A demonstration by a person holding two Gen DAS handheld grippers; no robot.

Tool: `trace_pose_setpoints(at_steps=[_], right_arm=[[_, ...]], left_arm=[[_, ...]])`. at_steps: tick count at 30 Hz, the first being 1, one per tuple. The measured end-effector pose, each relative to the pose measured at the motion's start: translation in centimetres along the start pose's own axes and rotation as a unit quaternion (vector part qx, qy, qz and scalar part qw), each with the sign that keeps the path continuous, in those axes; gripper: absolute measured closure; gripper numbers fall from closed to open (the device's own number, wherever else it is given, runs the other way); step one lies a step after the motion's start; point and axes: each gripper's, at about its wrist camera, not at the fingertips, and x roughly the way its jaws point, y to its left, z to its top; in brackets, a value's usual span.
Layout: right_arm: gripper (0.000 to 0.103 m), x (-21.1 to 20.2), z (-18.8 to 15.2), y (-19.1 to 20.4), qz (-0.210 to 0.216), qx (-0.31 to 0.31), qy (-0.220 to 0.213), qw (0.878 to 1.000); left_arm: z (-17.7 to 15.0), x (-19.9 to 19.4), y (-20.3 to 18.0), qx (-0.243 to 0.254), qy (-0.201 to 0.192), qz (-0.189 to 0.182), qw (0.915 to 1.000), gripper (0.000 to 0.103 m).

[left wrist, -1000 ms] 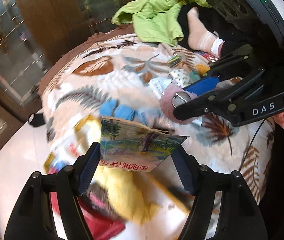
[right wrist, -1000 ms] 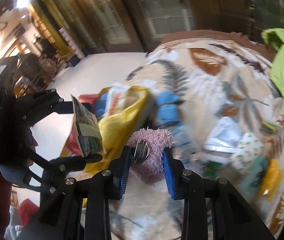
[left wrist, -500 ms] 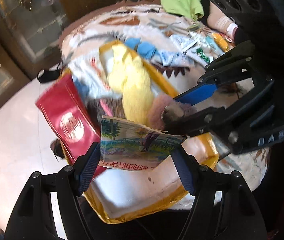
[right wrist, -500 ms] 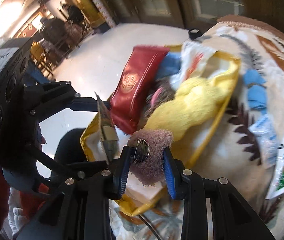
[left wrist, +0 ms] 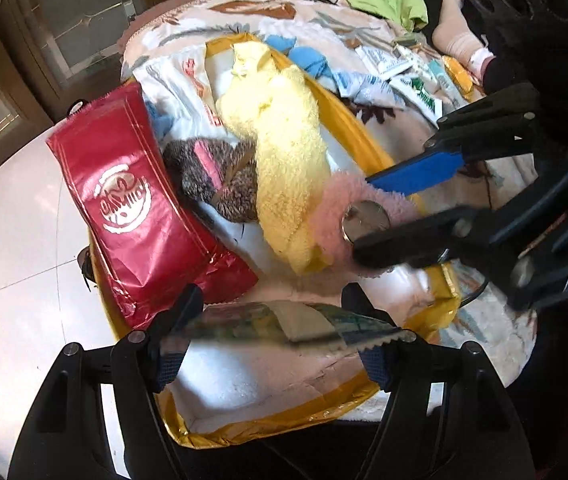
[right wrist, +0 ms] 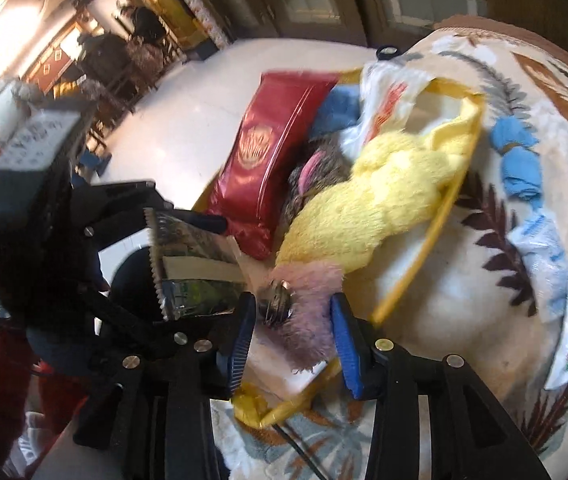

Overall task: Organize soft objects
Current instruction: 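Open the left tool over the tray while the right tool releases the pom-pom there, then move both tools back over the pile on the bed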

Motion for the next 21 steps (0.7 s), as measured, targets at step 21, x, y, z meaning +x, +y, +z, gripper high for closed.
trace_pose_setpoints(at_steps=[21], right_arm=[[0.05, -12.6, -4.5, -12.8, -0.003, 0.171, -0.123, 0.978]], left_arm=[[1.7, -3.8, -1.4, -0.002, -0.02, -0.003, 0.9998, 0.029]])
